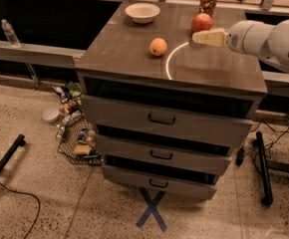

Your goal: Move apple near orange

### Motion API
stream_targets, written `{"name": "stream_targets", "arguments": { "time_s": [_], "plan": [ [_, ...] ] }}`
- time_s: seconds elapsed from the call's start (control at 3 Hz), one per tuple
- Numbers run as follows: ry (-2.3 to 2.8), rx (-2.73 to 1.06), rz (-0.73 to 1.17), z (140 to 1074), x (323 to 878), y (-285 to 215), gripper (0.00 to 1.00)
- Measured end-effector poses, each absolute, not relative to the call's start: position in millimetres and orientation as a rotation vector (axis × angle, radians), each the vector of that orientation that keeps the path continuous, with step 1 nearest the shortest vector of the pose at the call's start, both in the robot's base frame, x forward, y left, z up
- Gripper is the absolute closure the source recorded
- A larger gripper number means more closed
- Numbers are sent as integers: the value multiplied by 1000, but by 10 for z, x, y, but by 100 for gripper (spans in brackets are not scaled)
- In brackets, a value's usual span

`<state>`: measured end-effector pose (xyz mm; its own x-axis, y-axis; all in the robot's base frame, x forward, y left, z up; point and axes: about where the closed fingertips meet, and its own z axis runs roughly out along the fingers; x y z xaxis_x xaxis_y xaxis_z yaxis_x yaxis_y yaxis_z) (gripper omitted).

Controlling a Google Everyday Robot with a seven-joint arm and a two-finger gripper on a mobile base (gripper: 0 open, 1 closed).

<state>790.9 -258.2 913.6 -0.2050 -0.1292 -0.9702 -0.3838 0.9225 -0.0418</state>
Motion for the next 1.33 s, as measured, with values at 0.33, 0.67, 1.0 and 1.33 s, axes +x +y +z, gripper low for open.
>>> {"name": "stream_targets", "arguments": {
  "time_s": [0.33,0.67,1.0,1.33],
  "plan": [
    [1758,-354,227,9056,8295,-2598,0],
    [1751,-345,187,8971,8606,-2651,0],
    [1761,-323,168,8840,8886,-2694,0],
    [1772,-315,175,8710,9140,-2666,0]
  ]
}}
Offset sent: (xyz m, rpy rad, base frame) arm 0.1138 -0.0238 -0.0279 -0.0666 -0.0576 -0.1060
